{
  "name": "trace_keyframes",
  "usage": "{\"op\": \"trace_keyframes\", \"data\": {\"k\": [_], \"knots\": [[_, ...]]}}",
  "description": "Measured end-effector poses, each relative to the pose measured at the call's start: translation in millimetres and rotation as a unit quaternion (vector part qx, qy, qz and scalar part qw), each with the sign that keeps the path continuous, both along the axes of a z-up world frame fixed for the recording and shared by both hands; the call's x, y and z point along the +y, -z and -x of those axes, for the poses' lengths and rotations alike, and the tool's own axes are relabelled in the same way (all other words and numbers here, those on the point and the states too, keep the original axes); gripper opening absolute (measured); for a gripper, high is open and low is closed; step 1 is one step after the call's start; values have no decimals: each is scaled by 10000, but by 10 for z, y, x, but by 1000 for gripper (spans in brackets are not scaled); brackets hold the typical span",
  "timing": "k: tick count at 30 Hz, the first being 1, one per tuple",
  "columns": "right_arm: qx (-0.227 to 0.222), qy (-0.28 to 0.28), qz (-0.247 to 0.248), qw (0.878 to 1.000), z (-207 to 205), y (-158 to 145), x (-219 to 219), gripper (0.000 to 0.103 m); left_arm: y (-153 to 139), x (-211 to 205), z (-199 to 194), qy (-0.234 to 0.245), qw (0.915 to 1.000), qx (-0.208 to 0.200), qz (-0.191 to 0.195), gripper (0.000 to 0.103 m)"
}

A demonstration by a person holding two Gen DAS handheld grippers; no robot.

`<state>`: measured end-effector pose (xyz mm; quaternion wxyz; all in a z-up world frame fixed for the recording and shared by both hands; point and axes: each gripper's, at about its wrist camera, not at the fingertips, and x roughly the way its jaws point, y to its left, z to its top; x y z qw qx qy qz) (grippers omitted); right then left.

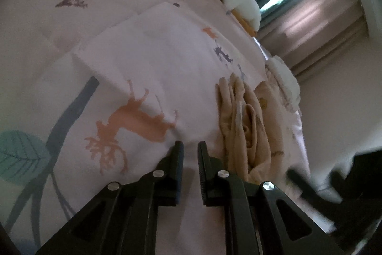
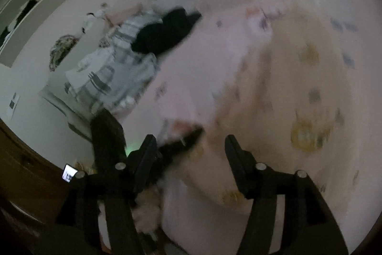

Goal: Fold small clothes

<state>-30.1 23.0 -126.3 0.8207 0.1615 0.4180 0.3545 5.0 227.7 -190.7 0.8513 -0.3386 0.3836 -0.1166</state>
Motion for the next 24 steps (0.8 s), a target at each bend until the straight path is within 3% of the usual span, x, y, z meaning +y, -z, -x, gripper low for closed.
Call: {"op": "trace_keyframes", "data": {"k": [3,6,8,10,11,12,15,17,18,20,22,24], "knots": [[-304,237,421,9984,-217,-146,127,62,20,38,20,5,10000,26,55,13],[-446,807,1699,9811,-591,-67,375,63,49,86,17,29,9996,64,265,13],[-408,771,2139,9730,-775,69,498,62,68,123,1,45,9990,117,439,13],[-239,679,2523,9650,-932,262,619,42,74,146,-6,59,9985,145,523,13],[-246,811,2869,9542,-995,354,669,24,76,148,-6,64,9984,155,540,13],[-276,864,2929,9518,-1016,382,660,17,75,149,1,59,9984,162,544,13],[-235,963,2164,9713,-1018,304,555,4,74,154,2,72,9986,143,499,13],[-73,672,1056,9921,-1021,209,469,4,79,152,7,75,9989,121,457,13],[32,503,598,9969,-1028,173,464,4,84,147,-2,80,9989,113,437,13],[-91,549,838,9949,-1015,131,480,4,86,142,11,103,9992,88,377,13],[-369,716,1694,9822,-994,135,614,8,86,134,15,110,9993,81,352,13],[-437,803,2151,9723,-1008,163,672,16,88,138,17,113,9993,86,358,13]]}}
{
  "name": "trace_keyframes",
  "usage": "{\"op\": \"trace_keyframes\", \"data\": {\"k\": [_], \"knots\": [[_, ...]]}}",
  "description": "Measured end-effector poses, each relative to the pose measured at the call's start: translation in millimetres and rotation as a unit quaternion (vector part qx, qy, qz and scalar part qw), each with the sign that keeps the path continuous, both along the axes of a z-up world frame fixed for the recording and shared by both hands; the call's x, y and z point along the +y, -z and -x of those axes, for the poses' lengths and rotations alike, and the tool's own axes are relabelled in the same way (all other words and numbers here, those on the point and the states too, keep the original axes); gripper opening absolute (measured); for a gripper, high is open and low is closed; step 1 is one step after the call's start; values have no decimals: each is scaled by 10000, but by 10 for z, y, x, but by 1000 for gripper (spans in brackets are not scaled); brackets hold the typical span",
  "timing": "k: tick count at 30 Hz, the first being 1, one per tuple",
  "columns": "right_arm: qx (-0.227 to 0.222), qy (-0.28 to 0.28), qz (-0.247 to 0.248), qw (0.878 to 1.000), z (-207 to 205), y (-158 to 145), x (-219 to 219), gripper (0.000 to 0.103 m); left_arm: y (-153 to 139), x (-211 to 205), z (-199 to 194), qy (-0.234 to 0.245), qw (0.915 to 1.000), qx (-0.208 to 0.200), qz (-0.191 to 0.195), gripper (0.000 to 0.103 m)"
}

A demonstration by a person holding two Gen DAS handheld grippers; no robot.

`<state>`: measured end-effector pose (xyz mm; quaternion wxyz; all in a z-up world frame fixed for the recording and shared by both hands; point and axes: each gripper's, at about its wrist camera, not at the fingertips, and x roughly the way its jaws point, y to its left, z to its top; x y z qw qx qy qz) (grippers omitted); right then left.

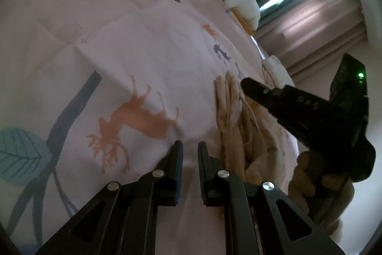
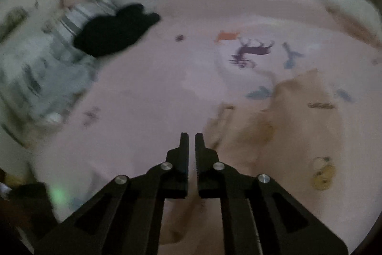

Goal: Fold small clothes

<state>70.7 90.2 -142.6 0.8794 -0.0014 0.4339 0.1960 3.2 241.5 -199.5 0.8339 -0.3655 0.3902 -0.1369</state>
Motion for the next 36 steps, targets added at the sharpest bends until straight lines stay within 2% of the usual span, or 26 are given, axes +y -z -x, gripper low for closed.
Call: {"op": "trace_keyframes", "data": {"k": [1,2,4,6,9,10,13,14,16,18,19,20,21,23,24,26,27,28,29,30,31,32,33,34,36], "knots": [[84,32,64,9999,-41,20,-7,24,2,3,2,-2,10000,4,14,13],[184,170,154,9996,-86,50,-23,39,4,1,-1,1,10000,-2,14,13],[40,454,431,9980,-103,67,-63,42,5,3,-1,8,10000,11,37,13],[-176,533,961,9938,-93,126,-32,37,4,4,-2,20,10000,22,49,13],[-96,419,1301,9906,-102,254,32,18,-3,2,3,25,10000,40,51,13],[-134,387,1165,9923,-115,242,27,9,-8,1,6,20,10000,43,55,13],[195,448,235,9985,-169,199,-115,7,-13,-8,17,11,10000,51,62,13],[352,481,-255,9979,-218,181,-204,7,-13,-8,17,14,10000,51,59,13],[604,343,-1208,9902,-288,152,-334,3,-14,-9,20,16,10000,55,62,13],[764,225,-1845,9796,-315,129,-395,3,-13,-10,25,9,10000,60,69,13],[786,166,-1969,9771,-282,116,-384,3,-13,-7,21,13,10000,59,66,13],[740,93,-1914,9787,-271,84,-340,3,-14,-8,27,15,10000,59,61,13],[630,144,-1629,9845,-222,56,-287,8,-14,-5,22,19,10000,54,58,13],[373,378,-681,9963,-183,10,-166,8,-16,-6,29,14,10000,53,60,13],[271,407,-286,9984,-177,-1,-119,7,-14,-7,24,16,10000,55,61,13],[239,373,95,9990,-183,-7,-70,11,-15,-11,28,15,10000,57,60,13],[258,357,214,9988,-191,13,-55,23,-14,-11,31,18,10000,60,60,13],[280,336,313,9986,-185,14,-44,31,-12,-11,34,14,10000,63,66,13],[238,341,466,9980,-167,22,-21,45,-11,-8,40,13,10000,66,74,13],[177,363,549,9977,-157,51,-30,50,-10,-11,40,11,9999,68,76,13],[58,375,751,9965,-141,85,-14,48,-10,-11,40,10,9999,67,74,13],[53,351,947,9949,-144,129,11,37,-11,-10,40,10,10000,65,72,13],[86,371,1159,9925,-129,187,12,19,-11,-9,43,14,10000,62,64,13],[97,432,1329,9901,-142,250,16,19,-10,-8,42,19,10000,60,58,13],[99,530,1146,9919,-166,262,-38,15,-9,-11,48,27,10000,51,46,13]]}}
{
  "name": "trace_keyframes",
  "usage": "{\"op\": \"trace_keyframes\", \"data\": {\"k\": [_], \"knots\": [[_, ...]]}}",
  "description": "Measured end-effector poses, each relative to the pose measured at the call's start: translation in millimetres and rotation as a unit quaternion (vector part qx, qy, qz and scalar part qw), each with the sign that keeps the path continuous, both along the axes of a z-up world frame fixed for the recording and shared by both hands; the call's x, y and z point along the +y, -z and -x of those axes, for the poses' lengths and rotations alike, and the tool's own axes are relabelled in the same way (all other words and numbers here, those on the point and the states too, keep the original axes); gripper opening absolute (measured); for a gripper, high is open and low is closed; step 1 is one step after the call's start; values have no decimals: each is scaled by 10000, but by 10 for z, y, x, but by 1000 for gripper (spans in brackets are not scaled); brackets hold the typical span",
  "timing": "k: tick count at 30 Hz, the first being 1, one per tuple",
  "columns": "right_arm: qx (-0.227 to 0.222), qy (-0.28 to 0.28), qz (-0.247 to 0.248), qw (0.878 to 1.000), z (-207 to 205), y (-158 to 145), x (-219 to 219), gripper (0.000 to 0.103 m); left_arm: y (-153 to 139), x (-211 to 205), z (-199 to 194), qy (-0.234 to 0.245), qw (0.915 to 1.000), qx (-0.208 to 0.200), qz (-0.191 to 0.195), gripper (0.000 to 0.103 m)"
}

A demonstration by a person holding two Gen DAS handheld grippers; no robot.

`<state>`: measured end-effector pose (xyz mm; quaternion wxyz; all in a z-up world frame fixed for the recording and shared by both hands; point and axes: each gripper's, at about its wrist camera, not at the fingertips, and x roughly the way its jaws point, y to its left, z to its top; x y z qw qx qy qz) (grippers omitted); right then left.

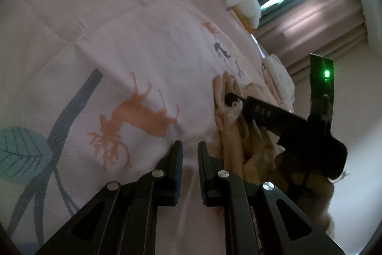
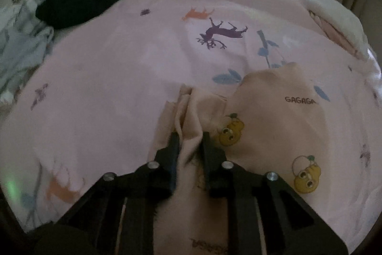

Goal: Fold small clothes

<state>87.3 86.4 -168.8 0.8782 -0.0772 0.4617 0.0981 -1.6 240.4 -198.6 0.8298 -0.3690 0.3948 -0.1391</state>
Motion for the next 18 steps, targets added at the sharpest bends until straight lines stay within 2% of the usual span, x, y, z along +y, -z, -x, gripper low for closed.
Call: {"op": "trace_keyframes", "data": {"k": [3,5,7,12,16,17,18], "knots": [[300,244,-1084,9934,-112,-82,-195,10,6,0,6,-1,10000,9,12,13],[510,172,-2003,9783,-175,-131,-372,9,13,1,7,-5,10000,17,29,13],[652,126,-2523,9654,-207,-150,-476,9,4,-14,6,-13,10000,24,34,13],[775,-47,-3035,9497,-181,-90,-505,10,9,-22,12,-18,10000,3,16,13],[993,-100,-2614,9601,-64,140,-348,14,13,-16,8,-19,10000,27,46,13],[876,-235,-2584,9618,0,119,-331,18,12,-14,9,-25,10000,31,73,13],[868,-339,-2695,9585,54,76,-342,30,14,-14,10,-32,9999,43,103,13]]}}
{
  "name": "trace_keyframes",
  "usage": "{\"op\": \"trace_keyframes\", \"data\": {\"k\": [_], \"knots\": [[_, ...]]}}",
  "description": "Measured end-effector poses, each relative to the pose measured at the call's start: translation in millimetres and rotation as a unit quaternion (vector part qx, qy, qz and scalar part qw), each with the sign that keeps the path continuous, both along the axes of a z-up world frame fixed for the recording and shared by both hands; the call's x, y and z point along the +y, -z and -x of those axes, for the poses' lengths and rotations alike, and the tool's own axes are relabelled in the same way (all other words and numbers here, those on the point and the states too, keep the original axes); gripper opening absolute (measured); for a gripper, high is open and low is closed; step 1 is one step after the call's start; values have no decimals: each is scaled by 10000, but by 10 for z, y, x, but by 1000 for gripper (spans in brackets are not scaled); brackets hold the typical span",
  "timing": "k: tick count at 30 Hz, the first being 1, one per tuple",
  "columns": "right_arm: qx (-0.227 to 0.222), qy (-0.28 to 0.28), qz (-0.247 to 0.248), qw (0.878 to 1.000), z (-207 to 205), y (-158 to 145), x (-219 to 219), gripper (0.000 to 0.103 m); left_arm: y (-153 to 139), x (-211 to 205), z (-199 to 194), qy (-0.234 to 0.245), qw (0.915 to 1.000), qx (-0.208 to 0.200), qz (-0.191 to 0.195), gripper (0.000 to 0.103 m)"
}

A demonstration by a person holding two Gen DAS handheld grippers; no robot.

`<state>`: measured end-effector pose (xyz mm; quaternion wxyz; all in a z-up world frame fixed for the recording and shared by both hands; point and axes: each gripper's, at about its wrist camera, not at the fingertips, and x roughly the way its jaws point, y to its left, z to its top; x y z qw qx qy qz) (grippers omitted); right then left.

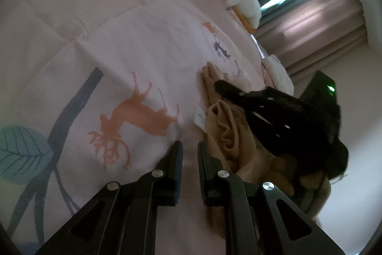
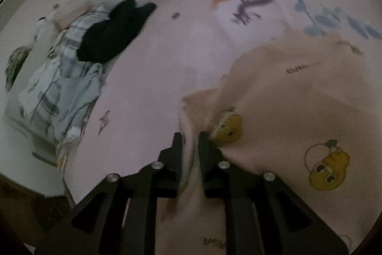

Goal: Fold small clothes

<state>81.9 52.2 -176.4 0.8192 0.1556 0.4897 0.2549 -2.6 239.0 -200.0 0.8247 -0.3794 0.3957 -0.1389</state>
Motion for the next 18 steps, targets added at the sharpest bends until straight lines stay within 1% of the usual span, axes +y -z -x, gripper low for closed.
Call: {"op": "trace_keyframes", "data": {"k": [1,2,3,4,5,7,8,10,12,14,16,18], "knots": [[62,-64,-180,9998,4,-25,-22,35,5,5,1,-7,10000,13,47,13],[237,-172,-597,9978,31,-61,-71,45,11,12,1,-12,9999,23,99,13],[365,-242,-861,9953,55,-81,-96,54,17,18,0,-17,9999,31,144,13],[452,-318,-1056,9929,114,-107,-130,56,23,28,-3,-22,9998,40,194,13],[414,-427,-1052,9927,209,-143,-162,56,33,41,-3,-32,9996,59,281,13],[289,-582,-763,9950,386,-131,-140,56,49,67,-12,-39,9990,97,428,13],[224,-682,-721,9948,501,-105,-156,56,55,81,-20,-39,9987,116,497,13],[200,-740,-911,9929,702,-61,-213,56,71,109,-28,-43,9977,149,658,13],[215,-801,-1088,9906,805,-57,-258,56,69,117,-23,-83,9974,141,708,13],[290,-887,-1129,9892,903,-28,-263,56,46,98,-17,-131,9981,79,605,13],[230,-919,-1019,9903,953,-10,-267,56,14,50,-7,-120,9993,-10,362,13],[306,-892,-997,9905,965,-10,-302,56,-17,-5,1,-116,9998,-112,103,13]]}}
